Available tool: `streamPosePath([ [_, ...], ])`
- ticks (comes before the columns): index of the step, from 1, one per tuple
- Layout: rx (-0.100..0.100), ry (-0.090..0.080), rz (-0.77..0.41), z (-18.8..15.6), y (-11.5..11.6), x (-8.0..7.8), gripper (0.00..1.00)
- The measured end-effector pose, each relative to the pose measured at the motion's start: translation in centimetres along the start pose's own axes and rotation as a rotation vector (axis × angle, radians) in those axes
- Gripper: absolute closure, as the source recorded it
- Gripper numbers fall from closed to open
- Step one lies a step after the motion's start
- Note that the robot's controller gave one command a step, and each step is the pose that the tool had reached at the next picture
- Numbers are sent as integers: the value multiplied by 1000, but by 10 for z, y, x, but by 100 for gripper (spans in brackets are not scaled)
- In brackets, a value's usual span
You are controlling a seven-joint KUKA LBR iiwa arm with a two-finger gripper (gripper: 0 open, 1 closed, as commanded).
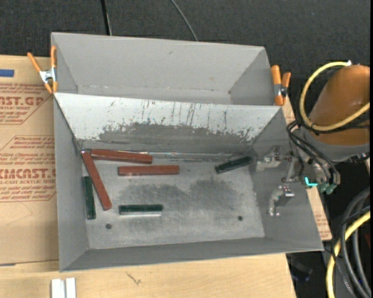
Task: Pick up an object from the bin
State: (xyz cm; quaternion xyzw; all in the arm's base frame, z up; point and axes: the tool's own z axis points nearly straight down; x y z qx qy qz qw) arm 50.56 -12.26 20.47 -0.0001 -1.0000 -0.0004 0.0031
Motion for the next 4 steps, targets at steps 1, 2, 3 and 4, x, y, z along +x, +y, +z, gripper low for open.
streamPosePath([
  [1,1,-7,-1,-4,0,-2,0],
  [2,1,-15,78,29,12,-44,0],
  [3,2,-12,37,96,21,-51,0],
  [4,1,-9,99,121,34,-60,0],
])
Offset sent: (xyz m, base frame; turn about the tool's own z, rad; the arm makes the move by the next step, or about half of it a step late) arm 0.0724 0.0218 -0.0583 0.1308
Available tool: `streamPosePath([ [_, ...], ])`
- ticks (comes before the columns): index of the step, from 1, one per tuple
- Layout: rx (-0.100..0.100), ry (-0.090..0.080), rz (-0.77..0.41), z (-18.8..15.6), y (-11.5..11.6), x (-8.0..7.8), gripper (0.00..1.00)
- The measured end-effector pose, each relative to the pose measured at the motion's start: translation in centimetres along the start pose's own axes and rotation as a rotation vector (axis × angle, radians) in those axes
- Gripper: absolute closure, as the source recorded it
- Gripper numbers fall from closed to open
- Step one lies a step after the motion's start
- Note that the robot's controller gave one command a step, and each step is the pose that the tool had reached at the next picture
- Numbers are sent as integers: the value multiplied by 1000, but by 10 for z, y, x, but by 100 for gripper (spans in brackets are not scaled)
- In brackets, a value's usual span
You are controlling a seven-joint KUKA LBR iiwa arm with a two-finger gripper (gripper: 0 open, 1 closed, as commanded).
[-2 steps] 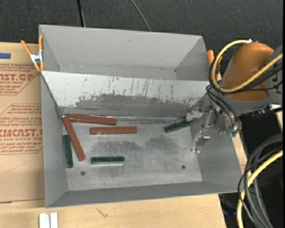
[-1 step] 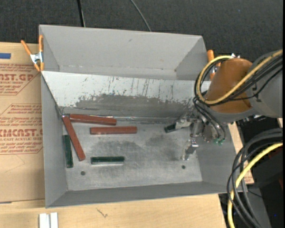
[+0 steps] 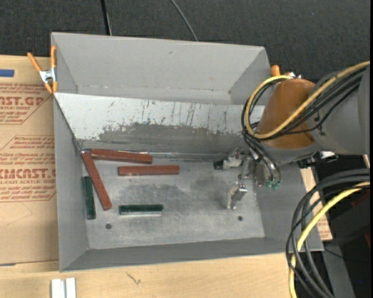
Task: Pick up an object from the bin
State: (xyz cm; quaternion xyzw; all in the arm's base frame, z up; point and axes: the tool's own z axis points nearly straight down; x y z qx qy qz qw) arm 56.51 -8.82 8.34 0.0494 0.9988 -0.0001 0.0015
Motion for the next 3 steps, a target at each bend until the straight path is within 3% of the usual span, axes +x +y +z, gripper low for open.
streamPosePath([
  [1,-4,0,178,0,9,-7,0],
  [2,1,1,23,3,29,8,0],
  [3,1,0,58,8,47,6,0],
])
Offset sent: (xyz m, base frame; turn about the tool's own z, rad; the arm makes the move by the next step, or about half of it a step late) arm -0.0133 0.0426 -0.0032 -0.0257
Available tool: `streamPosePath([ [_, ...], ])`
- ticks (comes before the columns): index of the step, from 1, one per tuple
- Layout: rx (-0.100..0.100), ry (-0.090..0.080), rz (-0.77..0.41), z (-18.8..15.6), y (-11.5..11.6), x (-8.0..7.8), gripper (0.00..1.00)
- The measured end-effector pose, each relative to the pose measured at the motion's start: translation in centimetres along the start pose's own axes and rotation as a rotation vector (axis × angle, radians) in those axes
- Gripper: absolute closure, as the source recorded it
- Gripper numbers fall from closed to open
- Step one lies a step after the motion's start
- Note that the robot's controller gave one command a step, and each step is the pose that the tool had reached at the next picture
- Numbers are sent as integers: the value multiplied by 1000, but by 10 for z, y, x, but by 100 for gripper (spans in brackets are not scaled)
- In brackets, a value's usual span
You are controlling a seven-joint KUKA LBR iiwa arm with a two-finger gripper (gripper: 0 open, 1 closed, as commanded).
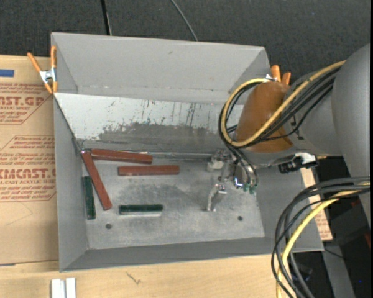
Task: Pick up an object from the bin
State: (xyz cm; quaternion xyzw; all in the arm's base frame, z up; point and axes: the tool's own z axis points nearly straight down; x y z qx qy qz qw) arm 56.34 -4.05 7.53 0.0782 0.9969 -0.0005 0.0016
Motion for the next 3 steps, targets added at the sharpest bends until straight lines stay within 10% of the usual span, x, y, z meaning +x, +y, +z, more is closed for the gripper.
streamPosePath([
  [2,-2,-5,48,0,29,-13,0],
  [3,-4,-9,259,-2,56,1,100],
])
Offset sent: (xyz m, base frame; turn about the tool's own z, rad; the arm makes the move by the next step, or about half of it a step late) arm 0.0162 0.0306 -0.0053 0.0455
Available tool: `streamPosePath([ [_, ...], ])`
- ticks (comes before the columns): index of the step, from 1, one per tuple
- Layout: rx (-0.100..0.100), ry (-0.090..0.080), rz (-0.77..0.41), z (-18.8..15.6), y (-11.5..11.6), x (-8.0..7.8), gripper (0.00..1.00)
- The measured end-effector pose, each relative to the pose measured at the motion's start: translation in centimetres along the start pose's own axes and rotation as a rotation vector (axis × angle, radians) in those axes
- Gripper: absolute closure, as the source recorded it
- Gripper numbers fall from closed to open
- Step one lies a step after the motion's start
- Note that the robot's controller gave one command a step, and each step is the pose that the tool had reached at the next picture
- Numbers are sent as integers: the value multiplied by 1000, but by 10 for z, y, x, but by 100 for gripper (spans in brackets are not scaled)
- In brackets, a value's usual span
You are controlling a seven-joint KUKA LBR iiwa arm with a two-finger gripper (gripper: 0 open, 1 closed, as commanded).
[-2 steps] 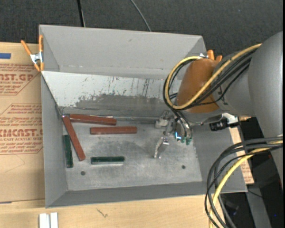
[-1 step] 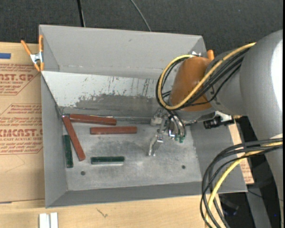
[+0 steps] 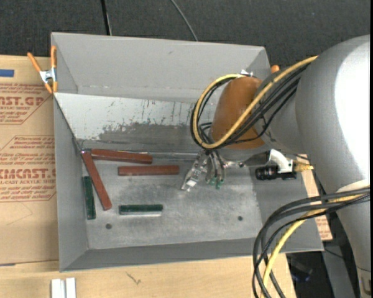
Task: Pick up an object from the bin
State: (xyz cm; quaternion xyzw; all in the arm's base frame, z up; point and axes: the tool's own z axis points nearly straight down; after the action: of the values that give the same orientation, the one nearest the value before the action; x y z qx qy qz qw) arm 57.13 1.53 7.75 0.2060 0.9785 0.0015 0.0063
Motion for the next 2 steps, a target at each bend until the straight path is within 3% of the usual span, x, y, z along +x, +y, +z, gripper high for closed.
streamPosePath([
  [1,3,7,-1,2,-1,2,0],
  [2,3,6,-1,2,-1,2,0],
])
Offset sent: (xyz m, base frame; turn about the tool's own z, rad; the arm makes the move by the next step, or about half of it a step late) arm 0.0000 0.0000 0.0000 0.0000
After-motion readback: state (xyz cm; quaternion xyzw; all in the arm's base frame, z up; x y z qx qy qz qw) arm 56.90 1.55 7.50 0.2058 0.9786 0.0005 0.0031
